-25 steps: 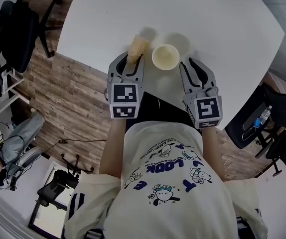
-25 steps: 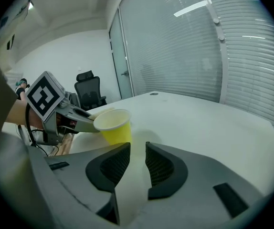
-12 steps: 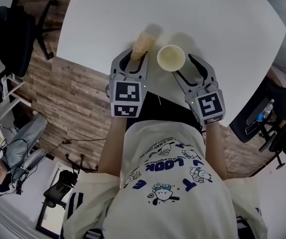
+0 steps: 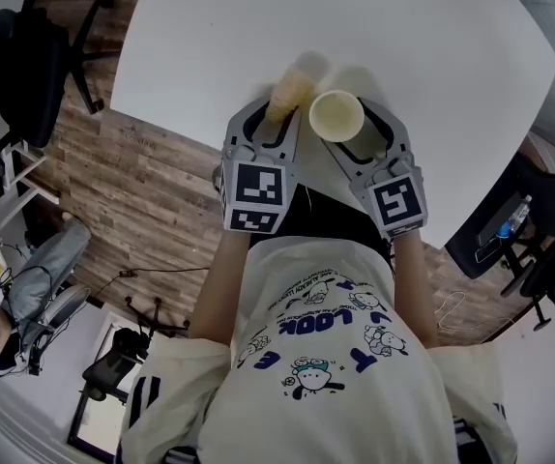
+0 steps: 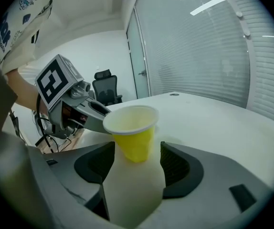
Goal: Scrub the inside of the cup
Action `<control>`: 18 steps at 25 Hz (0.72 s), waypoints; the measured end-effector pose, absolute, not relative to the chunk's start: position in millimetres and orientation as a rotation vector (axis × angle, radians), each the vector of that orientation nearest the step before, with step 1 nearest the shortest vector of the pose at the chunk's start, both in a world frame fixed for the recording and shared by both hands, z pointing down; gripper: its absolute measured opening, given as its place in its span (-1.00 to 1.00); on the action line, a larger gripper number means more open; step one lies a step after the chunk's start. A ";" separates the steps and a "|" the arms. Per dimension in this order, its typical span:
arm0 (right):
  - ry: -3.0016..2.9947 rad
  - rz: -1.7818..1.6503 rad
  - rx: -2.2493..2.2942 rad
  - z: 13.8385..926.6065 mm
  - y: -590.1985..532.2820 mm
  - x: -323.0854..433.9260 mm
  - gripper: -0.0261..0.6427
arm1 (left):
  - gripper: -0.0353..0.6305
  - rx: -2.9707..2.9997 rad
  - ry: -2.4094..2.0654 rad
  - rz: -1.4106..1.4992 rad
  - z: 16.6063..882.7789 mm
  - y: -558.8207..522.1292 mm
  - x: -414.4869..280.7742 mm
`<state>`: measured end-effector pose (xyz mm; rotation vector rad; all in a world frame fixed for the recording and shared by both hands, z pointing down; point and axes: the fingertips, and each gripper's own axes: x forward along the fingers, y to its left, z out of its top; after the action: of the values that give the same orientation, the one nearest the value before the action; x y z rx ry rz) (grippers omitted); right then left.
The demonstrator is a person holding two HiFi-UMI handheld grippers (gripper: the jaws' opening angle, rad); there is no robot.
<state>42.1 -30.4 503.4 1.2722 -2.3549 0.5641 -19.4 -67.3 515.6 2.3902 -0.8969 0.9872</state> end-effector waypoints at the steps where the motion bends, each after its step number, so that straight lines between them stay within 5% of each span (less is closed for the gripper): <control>1: -2.355 0.569 1.271 503.5 -31.1 42.4 -0.07 | -0.42 2.391 -0.893 0.994 516.4 -66.2 -18.8; 18: -2.267 0.573 1.252 508.8 -45.6 35.4 -0.07 | -0.42 2.420 -0.831 1.016 519.9 -63.0 -14.4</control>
<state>35.4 -45.6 508.8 1.2517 -2.2669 0.5728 -14.4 -63.0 519.9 2.4198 -0.8307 1.0162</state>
